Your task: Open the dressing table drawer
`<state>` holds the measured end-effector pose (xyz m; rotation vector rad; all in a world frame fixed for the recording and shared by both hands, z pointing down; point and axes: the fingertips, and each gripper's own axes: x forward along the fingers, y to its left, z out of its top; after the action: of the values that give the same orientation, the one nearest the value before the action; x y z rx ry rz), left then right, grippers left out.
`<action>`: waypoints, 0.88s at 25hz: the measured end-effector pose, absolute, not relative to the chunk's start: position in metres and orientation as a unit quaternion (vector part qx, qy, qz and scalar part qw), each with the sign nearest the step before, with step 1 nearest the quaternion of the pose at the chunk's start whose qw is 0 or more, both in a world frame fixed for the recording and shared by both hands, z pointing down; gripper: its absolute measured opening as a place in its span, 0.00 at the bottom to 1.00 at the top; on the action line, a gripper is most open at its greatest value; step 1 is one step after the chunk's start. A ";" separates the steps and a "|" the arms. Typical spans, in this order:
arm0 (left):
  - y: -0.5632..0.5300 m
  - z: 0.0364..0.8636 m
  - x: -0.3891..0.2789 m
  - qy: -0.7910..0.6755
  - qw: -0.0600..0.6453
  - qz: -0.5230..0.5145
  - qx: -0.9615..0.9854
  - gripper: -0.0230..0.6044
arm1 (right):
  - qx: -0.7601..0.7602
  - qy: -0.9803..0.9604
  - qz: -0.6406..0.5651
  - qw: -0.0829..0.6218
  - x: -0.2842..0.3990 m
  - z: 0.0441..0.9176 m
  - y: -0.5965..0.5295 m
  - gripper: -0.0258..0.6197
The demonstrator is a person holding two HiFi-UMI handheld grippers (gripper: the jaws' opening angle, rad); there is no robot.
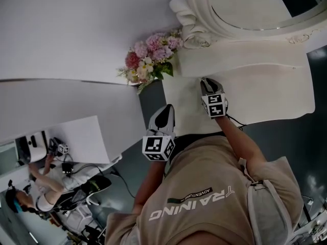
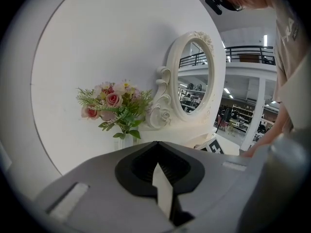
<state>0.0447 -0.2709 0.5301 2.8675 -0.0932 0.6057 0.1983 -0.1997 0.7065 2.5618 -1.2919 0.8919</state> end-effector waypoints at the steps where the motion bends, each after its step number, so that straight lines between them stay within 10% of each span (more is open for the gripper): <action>1: -0.272 0.532 0.045 -0.034 0.105 0.207 0.972 0.07 | 0.852 -0.427 0.295 0.067 0.199 0.707 -0.200 0.18; 22: -0.279 0.536 0.035 -0.053 0.114 0.210 0.970 0.07 | 0.854 -0.414 0.309 0.056 0.206 0.717 -0.209 0.19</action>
<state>0.0353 -0.2794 0.5362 2.8423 -0.1553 0.6147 0.2060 -0.2088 0.7173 2.5931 -1.2574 0.9367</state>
